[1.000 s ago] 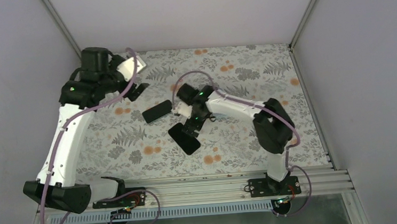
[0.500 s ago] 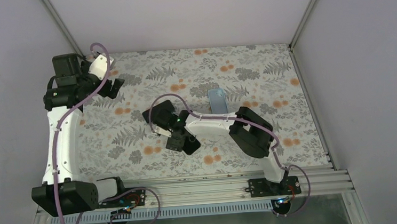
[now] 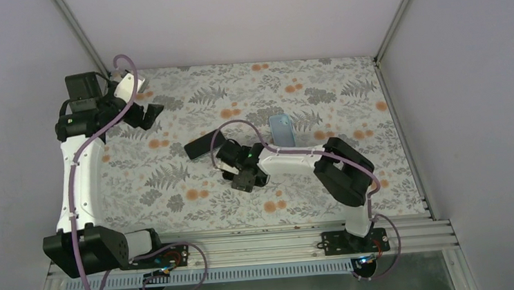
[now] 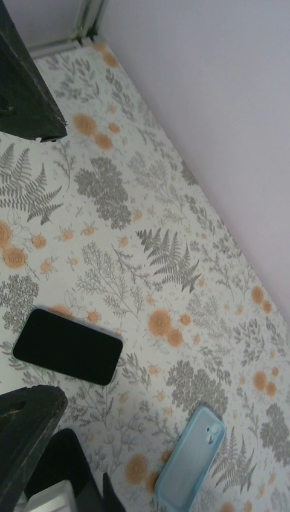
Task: Take the phone out of the phone case
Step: Pick up the phone at the center of the board.
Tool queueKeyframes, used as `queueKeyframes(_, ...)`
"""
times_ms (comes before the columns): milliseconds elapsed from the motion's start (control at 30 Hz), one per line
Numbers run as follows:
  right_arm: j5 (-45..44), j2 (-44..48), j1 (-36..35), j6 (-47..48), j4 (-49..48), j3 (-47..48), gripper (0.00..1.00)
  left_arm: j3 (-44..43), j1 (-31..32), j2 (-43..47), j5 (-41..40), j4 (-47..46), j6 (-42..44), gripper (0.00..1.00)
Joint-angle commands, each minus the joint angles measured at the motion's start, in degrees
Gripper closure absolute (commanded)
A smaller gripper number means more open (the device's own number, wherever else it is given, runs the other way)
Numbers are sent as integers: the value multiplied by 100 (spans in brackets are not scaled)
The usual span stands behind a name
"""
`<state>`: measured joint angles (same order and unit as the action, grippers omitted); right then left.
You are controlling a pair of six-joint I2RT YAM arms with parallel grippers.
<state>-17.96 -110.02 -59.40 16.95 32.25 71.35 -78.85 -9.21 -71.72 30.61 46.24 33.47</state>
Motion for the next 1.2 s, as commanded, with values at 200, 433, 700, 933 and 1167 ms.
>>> queueKeyframes(200,1444,-243,850,1045,866,-118,0,237,-37,-368,754,292,300,0)
queueKeyframes(433,2088,-594,1106,1846,1452,248,0,512,-37,-359,930,324,477,0)
queueKeyframes(700,2209,-716,1123,2145,1700,107,8,642,-37,-544,1202,569,549,0)
queueKeyframes(933,1915,-442,1128,1775,1226,2,32,599,-28,-805,1444,769,322,0)
queueKeyframes(1167,1692,636,1125,1420,814,337,40,560,144,-1290,1781,1162,165,0)
